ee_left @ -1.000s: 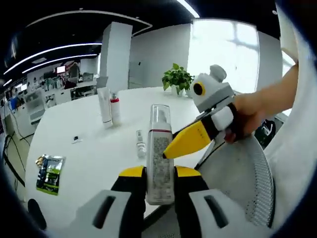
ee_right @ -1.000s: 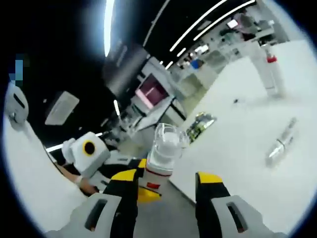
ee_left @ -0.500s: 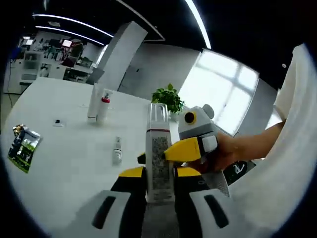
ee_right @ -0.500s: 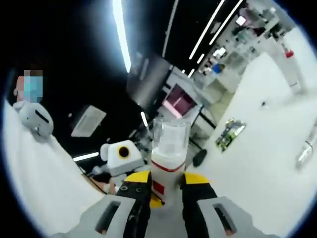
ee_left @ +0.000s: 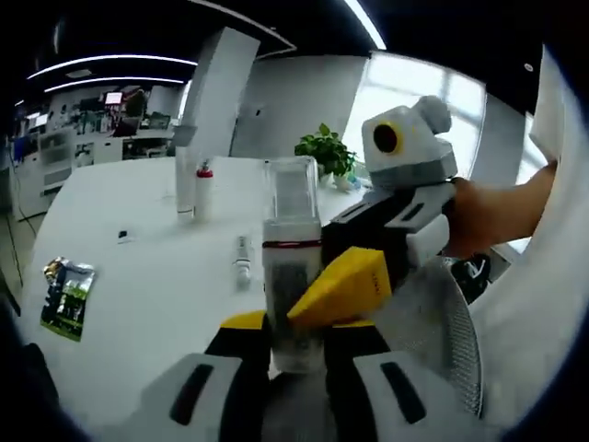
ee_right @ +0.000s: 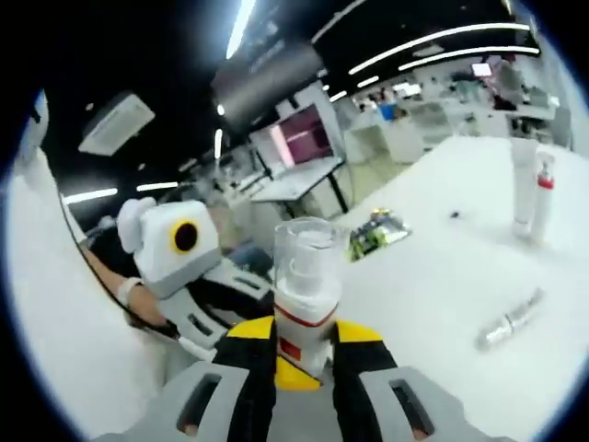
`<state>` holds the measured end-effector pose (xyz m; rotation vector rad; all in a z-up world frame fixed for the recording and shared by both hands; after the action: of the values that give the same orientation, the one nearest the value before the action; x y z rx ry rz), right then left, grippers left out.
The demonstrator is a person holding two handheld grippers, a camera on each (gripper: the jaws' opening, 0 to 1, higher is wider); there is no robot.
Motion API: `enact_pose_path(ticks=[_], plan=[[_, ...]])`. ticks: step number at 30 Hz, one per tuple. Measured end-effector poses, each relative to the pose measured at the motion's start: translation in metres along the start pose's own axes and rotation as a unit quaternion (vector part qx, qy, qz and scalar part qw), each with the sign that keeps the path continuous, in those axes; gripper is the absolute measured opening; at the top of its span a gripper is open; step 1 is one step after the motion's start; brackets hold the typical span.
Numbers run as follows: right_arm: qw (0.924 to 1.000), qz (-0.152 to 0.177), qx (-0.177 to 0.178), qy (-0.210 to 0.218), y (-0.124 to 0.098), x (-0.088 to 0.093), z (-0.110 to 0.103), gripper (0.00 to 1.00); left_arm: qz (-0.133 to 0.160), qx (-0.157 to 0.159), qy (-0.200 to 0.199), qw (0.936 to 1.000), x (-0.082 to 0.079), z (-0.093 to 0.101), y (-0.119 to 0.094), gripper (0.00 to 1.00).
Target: Arrange the skincare products in the storage area until every visible bottle or jar stands upright without overlapping.
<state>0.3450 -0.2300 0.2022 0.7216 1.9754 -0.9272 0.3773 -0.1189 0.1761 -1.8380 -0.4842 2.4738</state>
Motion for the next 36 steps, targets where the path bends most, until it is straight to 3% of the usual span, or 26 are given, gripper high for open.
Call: enact_pose_path(ticks=[4,13,19,22,25,28,31,36], plan=[[0.999,-0.011,0.026,-0.034,0.005,0.002,-0.005,0.17,-0.017,-0.015,0.006,0.9997,0.003,-0.002,0.0,0.18],[0.9986,0.014,0.04,-0.032,0.012,-0.007,-0.007,0.19,0.011,-0.054,0.009,0.9984,-0.004,-0.011,-0.004,0.18],[0.998,0.005,0.063,0.004,0.016,-0.002,-0.006,0.2,-0.006,-0.083,0.034,0.9959,0.0,-0.017,-0.003,0.18],[0.9967,0.016,0.074,0.03,0.016,-0.001,-0.005,0.18,-0.007,-0.097,0.035,0.9946,0.001,-0.02,-0.002,0.18],[0.9955,0.017,0.084,0.04,0.019,0.0,-0.003,0.18,-0.02,-0.102,0.069,0.9923,0.004,-0.019,-0.001,0.18],[0.9922,0.032,0.099,0.068,0.023,0.0,-0.003,0.18,-0.019,-0.109,0.076,0.9909,0.004,-0.019,0.0,0.18],[0.9919,0.033,0.111,0.051,0.023,0.001,0.001,0.14,-0.019,-0.119,0.084,0.9892,0.004,-0.022,-0.001,0.18],[0.9933,0.031,0.096,0.057,0.023,0.002,0.002,0.13,-0.023,-0.117,0.114,0.9863,0.005,-0.021,0.0,0.18]])
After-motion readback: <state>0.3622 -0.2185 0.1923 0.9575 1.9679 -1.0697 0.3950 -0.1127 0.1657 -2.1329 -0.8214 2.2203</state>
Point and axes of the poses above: the point that each gripper's makers call its tool centre point, and the gripper's own axes: y roughly forward along the fingers, z roughly to its right, x roughly out of its underside, the point moved 9 cm from there along -y, roughly backward along the fingers, and after that the axes turned 10 degrees about z, right-handed, at the moved point
